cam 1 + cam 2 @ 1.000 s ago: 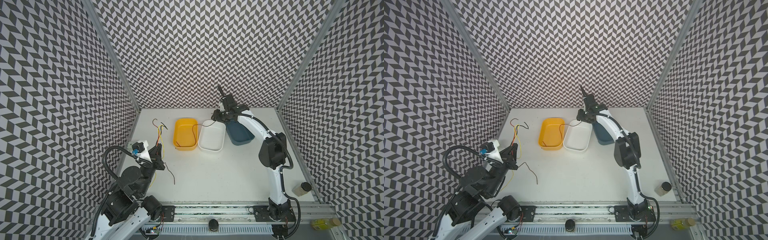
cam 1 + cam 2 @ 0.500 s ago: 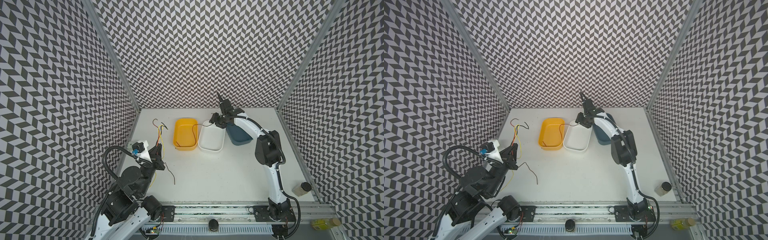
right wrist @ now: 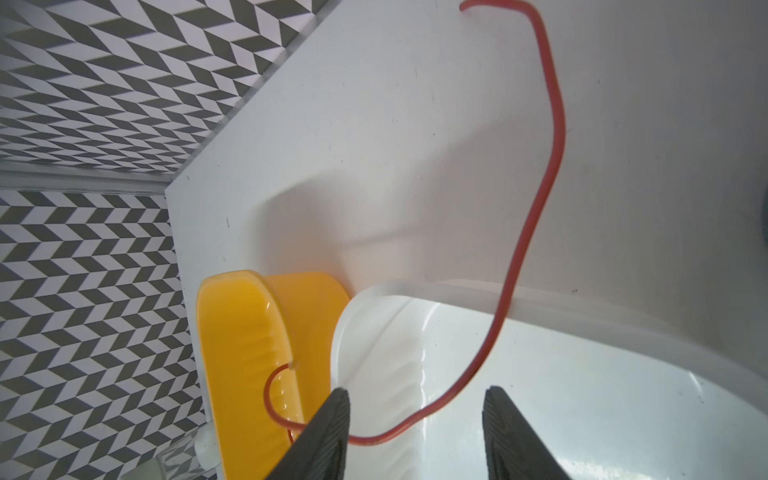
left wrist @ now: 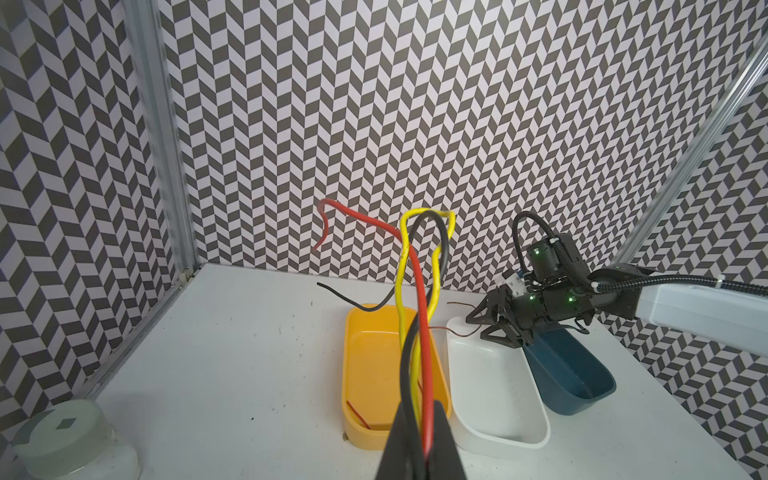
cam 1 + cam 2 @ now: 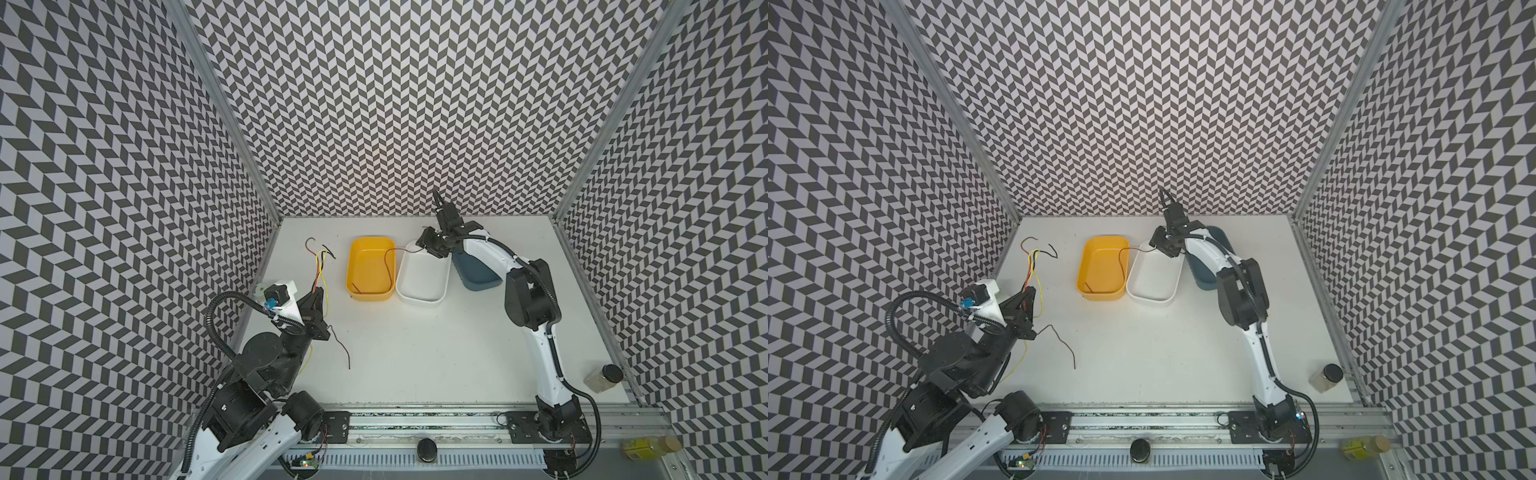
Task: Untangle the cables
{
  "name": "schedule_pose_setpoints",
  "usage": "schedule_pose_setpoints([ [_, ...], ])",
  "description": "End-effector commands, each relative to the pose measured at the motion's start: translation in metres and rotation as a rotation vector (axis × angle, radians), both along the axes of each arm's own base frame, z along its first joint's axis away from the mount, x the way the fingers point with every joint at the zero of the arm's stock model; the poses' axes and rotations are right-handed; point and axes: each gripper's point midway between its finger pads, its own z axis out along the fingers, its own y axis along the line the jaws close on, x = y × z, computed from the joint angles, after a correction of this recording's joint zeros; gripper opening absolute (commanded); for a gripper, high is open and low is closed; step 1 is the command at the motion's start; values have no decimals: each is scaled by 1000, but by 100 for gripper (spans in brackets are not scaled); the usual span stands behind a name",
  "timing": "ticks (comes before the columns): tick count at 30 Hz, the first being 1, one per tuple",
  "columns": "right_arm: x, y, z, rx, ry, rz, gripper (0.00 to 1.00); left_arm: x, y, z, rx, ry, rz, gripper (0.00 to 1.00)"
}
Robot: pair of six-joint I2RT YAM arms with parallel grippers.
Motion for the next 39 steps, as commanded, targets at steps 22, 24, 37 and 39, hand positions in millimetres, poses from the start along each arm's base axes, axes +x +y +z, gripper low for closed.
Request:
schedule_pose_setpoints([
  [22, 19, 13, 4, 23, -59, 4, 14, -1, 5, 6, -21, -30, 24, 0],
  [24, 14, 14, 25, 15, -110, 5, 11, -1, 5, 6, -21, -30, 23, 0],
  [37, -47, 90, 109, -117, -358, 236, 0, -1, 7, 6, -21, -31, 31, 0],
  [39, -63, 112, 110, -144, -390, 301, 0, -1, 7, 6, -22, -31, 30, 0],
])
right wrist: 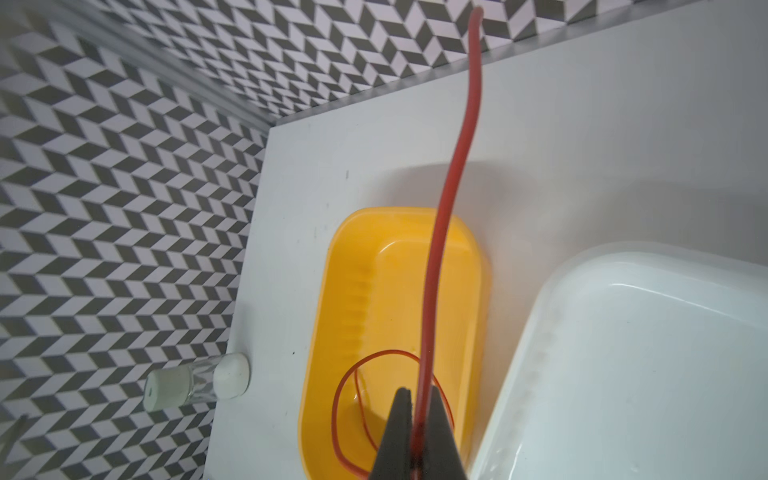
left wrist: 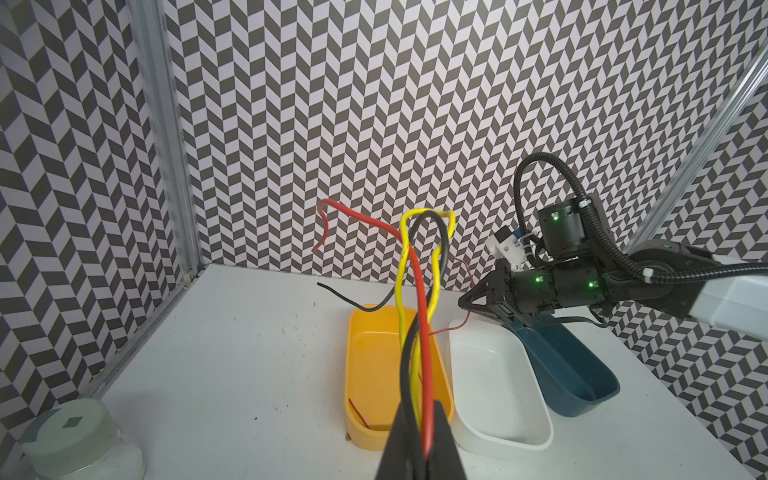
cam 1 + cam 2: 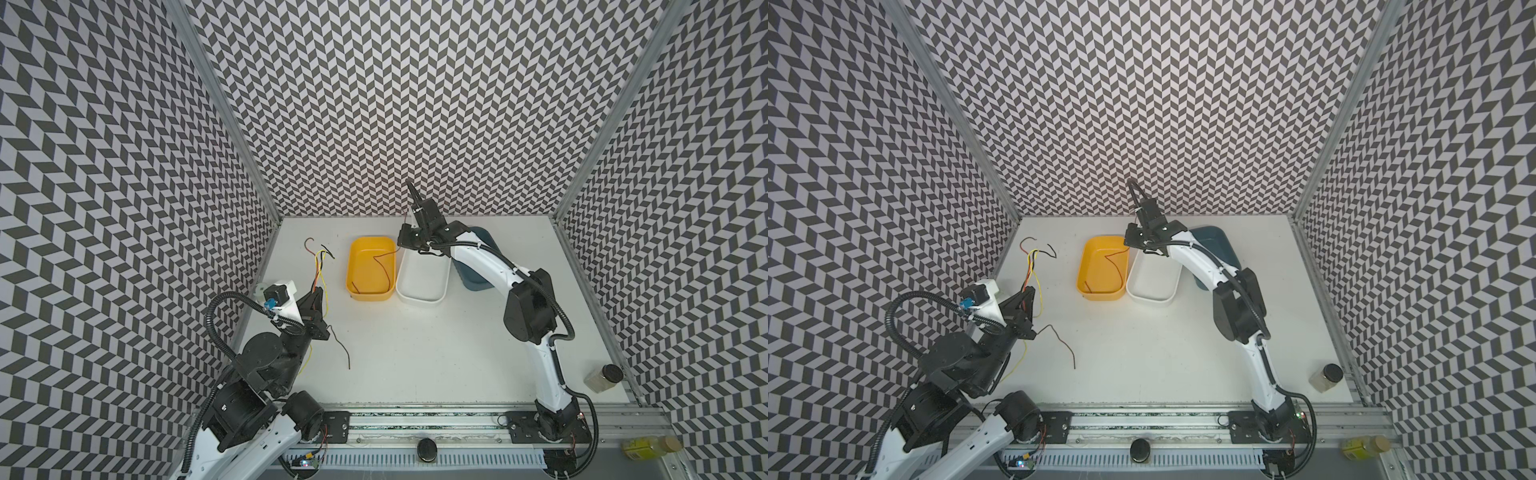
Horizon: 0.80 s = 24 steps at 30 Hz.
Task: Untangle the cables
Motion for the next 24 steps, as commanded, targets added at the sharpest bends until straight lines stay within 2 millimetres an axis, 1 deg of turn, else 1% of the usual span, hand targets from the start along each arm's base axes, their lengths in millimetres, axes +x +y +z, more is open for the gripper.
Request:
schedule_pose_setpoints([
  [1, -21, 30, 9, -69, -88, 92, 0, -1, 5, 6, -24, -29, 22, 0],
  [3, -39, 51, 0, -117, -104, 142, 0, -2, 5, 6, -24, -30, 21, 0],
  [6, -51, 60, -23, -181, -72, 157, 0, -3, 6, 7, -26, -33, 21, 0],
  [10, -57, 63, -68, -215, 50, 187, 0, -3, 6, 7, -27, -33, 22, 0],
  [12, -66, 70, -79, -236, 91, 233, 0, -3, 6, 7, -27, -34, 20, 0],
  [15, -76, 69, -91, -270, 111, 247, 0, -3, 6, 7, -29, -36, 19, 0],
  [16, -77, 64, -98, -279, 114, 231, 0, -3, 6, 7, -28, -35, 19, 0],
  [19, -74, 54, -110, -286, 109, 195, 0, -3, 5, 7, -29, -34, 17, 0],
  [24, -69, 56, -129, -336, 211, 241, 0, -2, 4, 6, -26, -30, 14, 0],
])
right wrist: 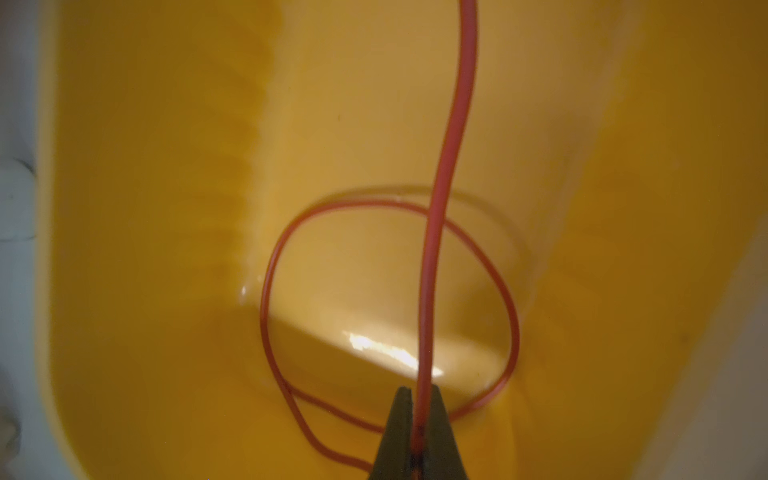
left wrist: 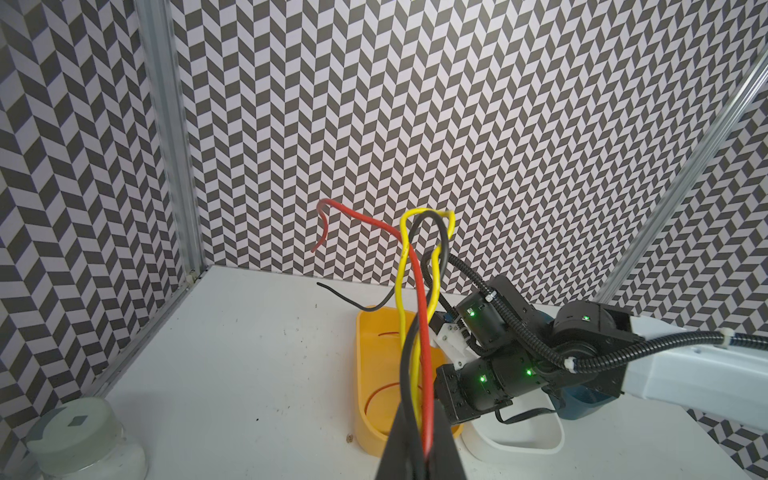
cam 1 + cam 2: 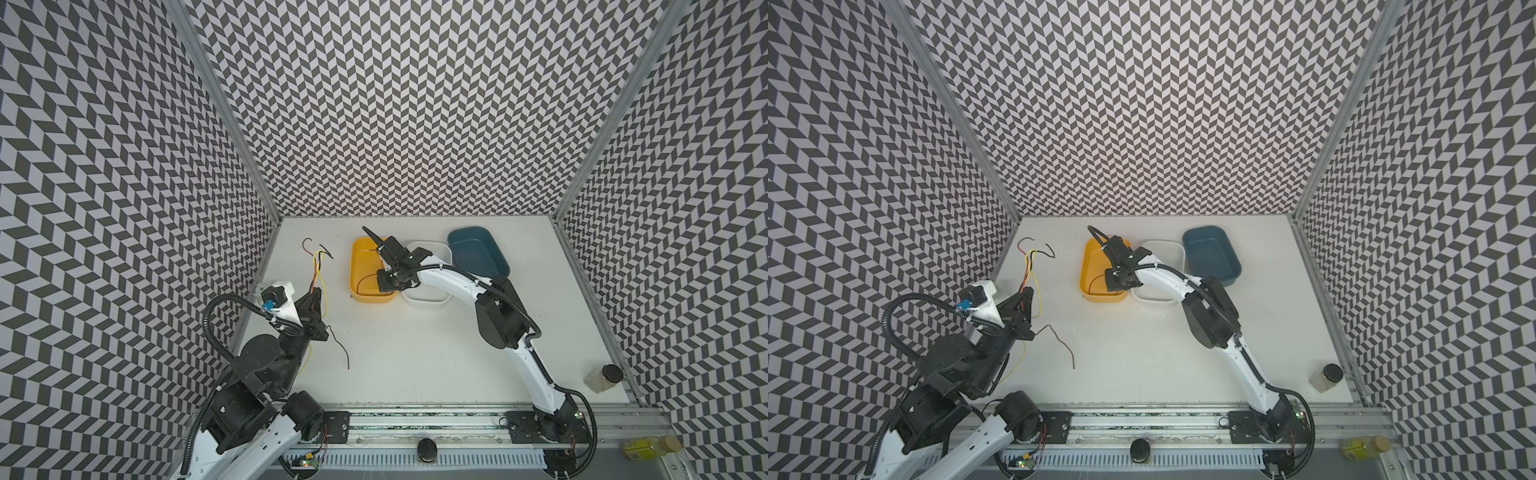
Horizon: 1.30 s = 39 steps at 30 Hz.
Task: Untangle the cables
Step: 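Open the right gripper to release the red wire and lift away, then swing the wire bundle toward the center with the left gripper while the right gripper approaches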
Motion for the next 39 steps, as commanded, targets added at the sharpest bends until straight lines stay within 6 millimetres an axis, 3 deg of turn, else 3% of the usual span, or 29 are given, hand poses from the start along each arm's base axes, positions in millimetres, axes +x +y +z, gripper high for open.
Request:
schedule_pose_setpoints([
  [1, 5, 1, -4, -36, 40, 21, 0, 0, 2, 5, -19, -21, 9, 0],
  [4, 10, 4, -4, -49, 36, 35, 0, 0, 2, 4, -19, -20, 13, 0],
  [8, 13, 3, 13, -67, -27, 32, 0, 1, 1, 4, -16, -20, 11, 0],
  [10, 14, 3, 21, -80, -70, 32, 9, 1, 1, 4, -16, -19, 10, 0],
  [19, 6, 1, 25, -93, -51, 66, 31, 2, 0, 4, -13, -17, 7, 0],
  [31, 10, -6, 89, -67, -174, 68, 54, 2, 0, 3, -11, -17, 8, 0],
  [35, 10, -10, 106, -67, -203, 62, 55, 3, -1, 2, -7, -14, 5, 0],
  [38, 5, -12, 140, -25, -248, 73, 55, 5, -8, -1, 1, -2, -19, 0],
  [39, 0, -11, 159, 15, -270, 93, 56, 6, -11, -2, 5, 7, -34, 0],
])
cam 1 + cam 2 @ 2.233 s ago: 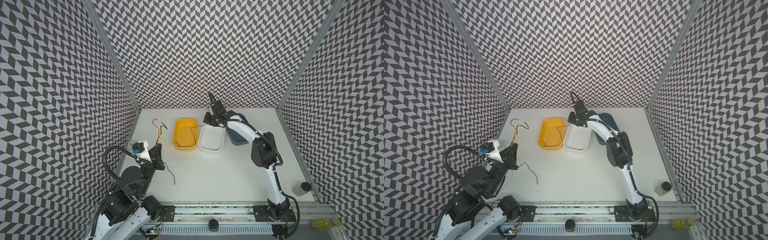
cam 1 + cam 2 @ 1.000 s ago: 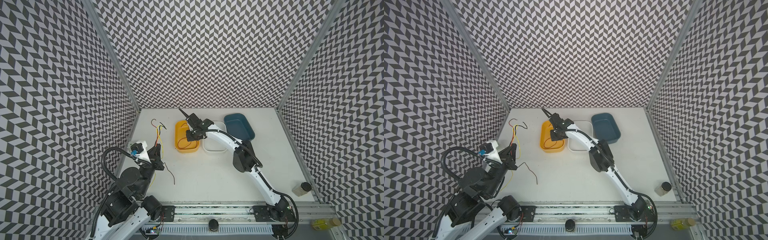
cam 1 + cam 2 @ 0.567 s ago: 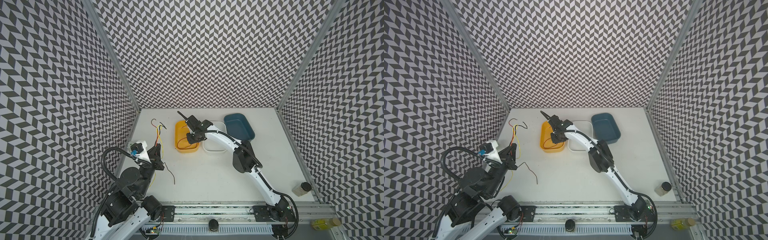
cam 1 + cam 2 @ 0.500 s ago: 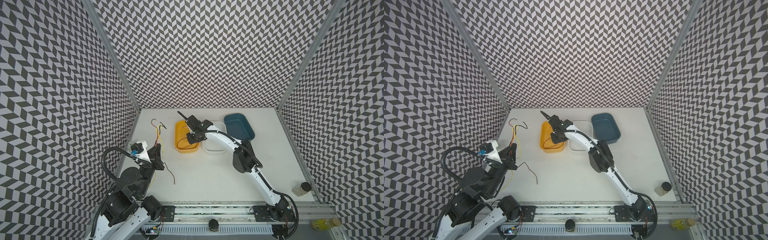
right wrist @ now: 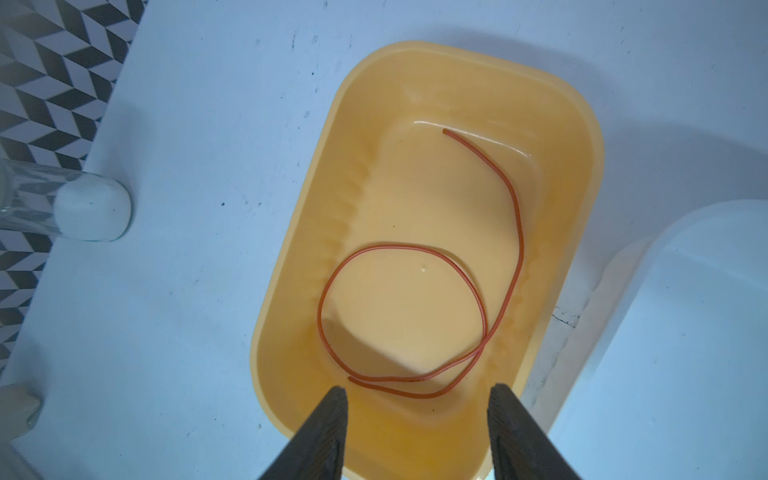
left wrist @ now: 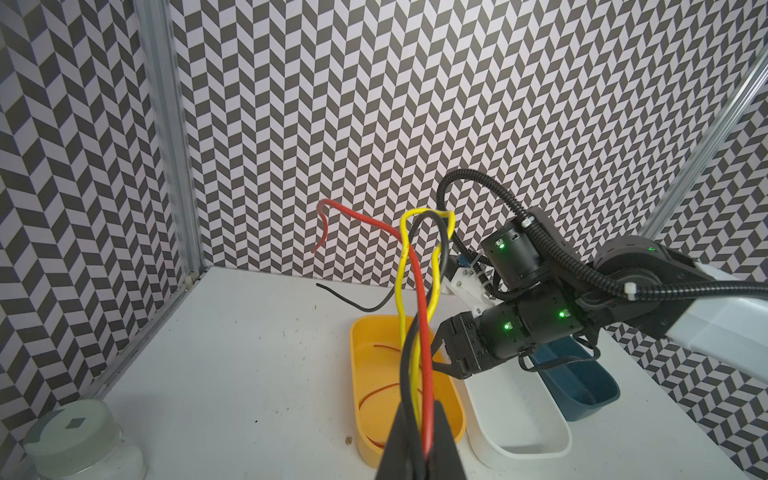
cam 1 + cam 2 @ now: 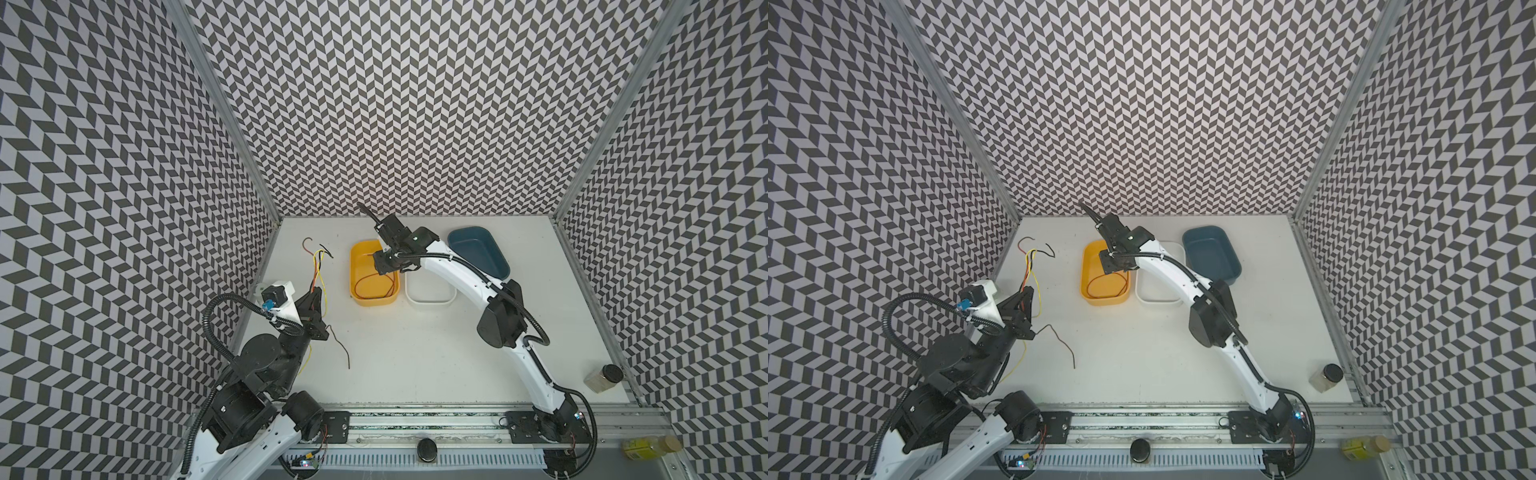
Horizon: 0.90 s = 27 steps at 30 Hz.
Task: Untangle the cables
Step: 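Swing the wire bundle toward the center with the left gripper while the right gripper approaches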
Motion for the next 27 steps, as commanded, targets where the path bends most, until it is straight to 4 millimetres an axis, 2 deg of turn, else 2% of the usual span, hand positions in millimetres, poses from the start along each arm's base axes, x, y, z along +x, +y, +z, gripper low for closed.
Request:
schedule_pose_setpoints([
  [1, -18, -1, 81, 109, -101, 67, 56, 5, -13, -3, 7, 15, -46, 0],
  [3, -34, -4, 118, 178, -148, 115, 56, 5, -23, -5, 18, 31, -95, 0],
  [5, -51, -16, 152, 240, -206, 143, 56, 5, -37, -9, 29, 47, -157, 0],
  [8, -82, -44, 198, 368, -284, 158, 58, 2, -60, -12, 41, 74, -279, 0],
  [12, -130, -77, 232, 561, -315, 207, 63, 1, -90, -20, 58, 131, -419, 0],
  [15, -164, -88, 236, 676, -279, 267, 64, -3, -104, -19, 43, 143, -502, 0],
  [19, -197, -89, 229, 835, -162, 322, 63, -12, -126, -16, 13, 169, -632, 0],
  [23, -207, -92, 202, 851, -39, 267, 60, -16, -140, -14, -20, 196, -716, 0],
  [27, -211, -94, 191, 957, 18, 224, 60, -17, -149, -13, -29, 211, -762, 0],
])
